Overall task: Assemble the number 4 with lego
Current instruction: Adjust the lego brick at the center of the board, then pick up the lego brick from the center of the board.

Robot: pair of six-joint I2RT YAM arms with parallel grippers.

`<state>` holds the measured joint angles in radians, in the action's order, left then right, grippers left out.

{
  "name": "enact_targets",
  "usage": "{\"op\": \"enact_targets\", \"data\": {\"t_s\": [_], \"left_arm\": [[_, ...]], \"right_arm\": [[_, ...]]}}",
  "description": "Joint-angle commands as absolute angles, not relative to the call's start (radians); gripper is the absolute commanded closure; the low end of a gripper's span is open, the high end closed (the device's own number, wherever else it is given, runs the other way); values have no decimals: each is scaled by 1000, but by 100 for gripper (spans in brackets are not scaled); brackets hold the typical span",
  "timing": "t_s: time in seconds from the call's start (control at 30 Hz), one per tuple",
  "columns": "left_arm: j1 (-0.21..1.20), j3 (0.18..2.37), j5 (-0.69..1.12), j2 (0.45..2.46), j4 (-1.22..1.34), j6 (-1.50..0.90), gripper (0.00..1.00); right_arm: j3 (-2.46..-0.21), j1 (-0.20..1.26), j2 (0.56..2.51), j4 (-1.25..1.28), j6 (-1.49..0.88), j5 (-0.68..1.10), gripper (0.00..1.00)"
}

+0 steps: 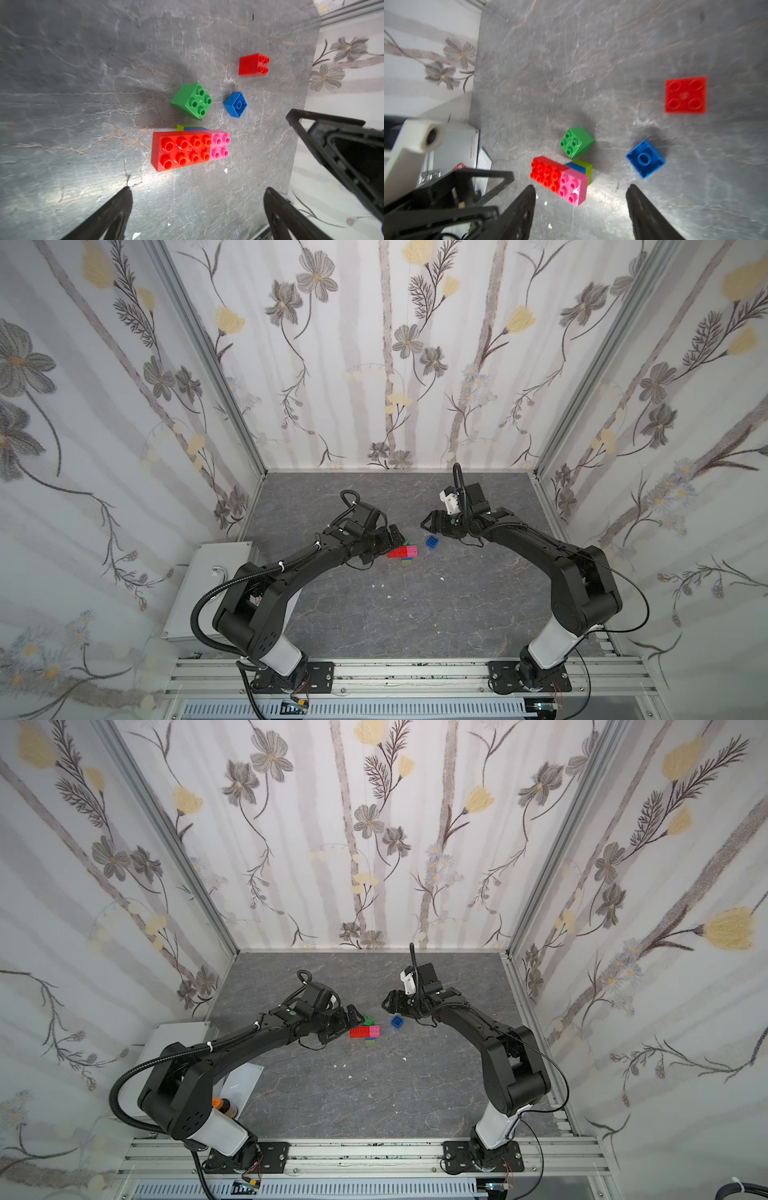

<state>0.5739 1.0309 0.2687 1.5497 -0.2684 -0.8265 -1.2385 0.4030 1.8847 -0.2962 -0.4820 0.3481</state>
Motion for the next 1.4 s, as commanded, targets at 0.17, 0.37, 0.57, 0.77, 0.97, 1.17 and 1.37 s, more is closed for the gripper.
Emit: {"op": "enact_targets", "data": {"t_s": [0.17, 0.37, 0.57, 0.77, 0.97, 1.17, 1.37], "left_arm": [[568, 1016, 8, 1467, -370, -773, 0], [551, 996, 1, 1465, -391, -769, 0], [530, 991, 33, 1483, -386, -764, 0], [522, 992, 117, 1513, -341, -752, 0], [519, 992, 147, 1536, -311, -759, 0], [517, 1018, 192, 1589, -322, -751, 0], [499, 1085, 146, 1635, -421, -725, 0]], "right_arm": [[-1546, 365, 2169, -532, -336, 35, 18], [-1660, 384, 2269, -576, -319, 8, 18], [-1723, 399, 2333, -602, -316, -40, 38], [-1759, 413, 2377, -623, -308, -46, 49], [-1758, 426, 2366, -624, -308, -77, 69], [-1752, 453, 2229, -637, -344, -118, 87], [-1587, 582, 2040, -696, -502, -70, 100]]}}
